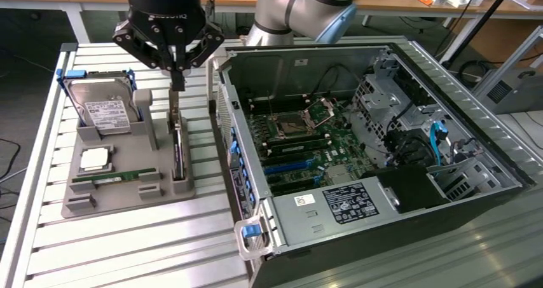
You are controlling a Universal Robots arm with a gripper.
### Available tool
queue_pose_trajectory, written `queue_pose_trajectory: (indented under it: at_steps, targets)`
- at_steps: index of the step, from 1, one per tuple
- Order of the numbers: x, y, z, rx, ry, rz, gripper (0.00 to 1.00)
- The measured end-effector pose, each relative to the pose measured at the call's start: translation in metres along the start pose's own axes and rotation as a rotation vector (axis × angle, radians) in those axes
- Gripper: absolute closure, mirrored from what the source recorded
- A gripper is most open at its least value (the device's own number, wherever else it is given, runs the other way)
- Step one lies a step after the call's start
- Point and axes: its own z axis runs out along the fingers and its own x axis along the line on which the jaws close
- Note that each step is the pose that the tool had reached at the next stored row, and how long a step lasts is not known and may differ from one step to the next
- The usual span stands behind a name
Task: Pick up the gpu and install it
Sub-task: 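Reach for the gpu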
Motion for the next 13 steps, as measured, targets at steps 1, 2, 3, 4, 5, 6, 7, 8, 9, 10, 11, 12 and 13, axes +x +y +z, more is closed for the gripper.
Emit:
queue_pose_trajectory:
  at_steps: [1,2,3,4,5,6,7,8,9,10,11,12,13]
  targets:
    - [0.001,-0.0001,0.0,0.0001,0.0,0.0,0.89]
    - [0.002,-0.0001,-0.0001,0.0003,0.0,0.0,0.89]
    - [0.0029,-0.0002,-0.0001,0.0003,0.0,0.0,0.89]
    - [0.0038,-0.0003,-0.0001,0.0005,0.0,0.0,0.89]
    - [0.0052,-0.0004,-0.0001,0.0006,0.0,0.0,0.89]
    - [0.0061,-0.0005,-0.0001,0.0007,-0.0001,0.0,0.89]
    - [0.0068,-0.0005,-0.0002,0.0007,-0.0001,0.0,0.89]
    - [0.0079,-0.0006,-0.0002,0.0008,0.0,0.0,0.89]
    - [0.0083,-0.0006,-0.0003,0.0009,0.0,0.0,0.89]
    - [0.009,-0.0007,-0.0003,0.0009,-0.0001,0.0,0.89]
    - [0.0098,-0.0007,-0.0003,0.001,-0.0001,0.0,0.89]
    - [0.01,-0.0007,-0.0003,0.0012,-0.0001,0.0,0.89]
    - [0.0102,-0.0008,-0.0003,0.0012,-0.0001,0.0,0.89]
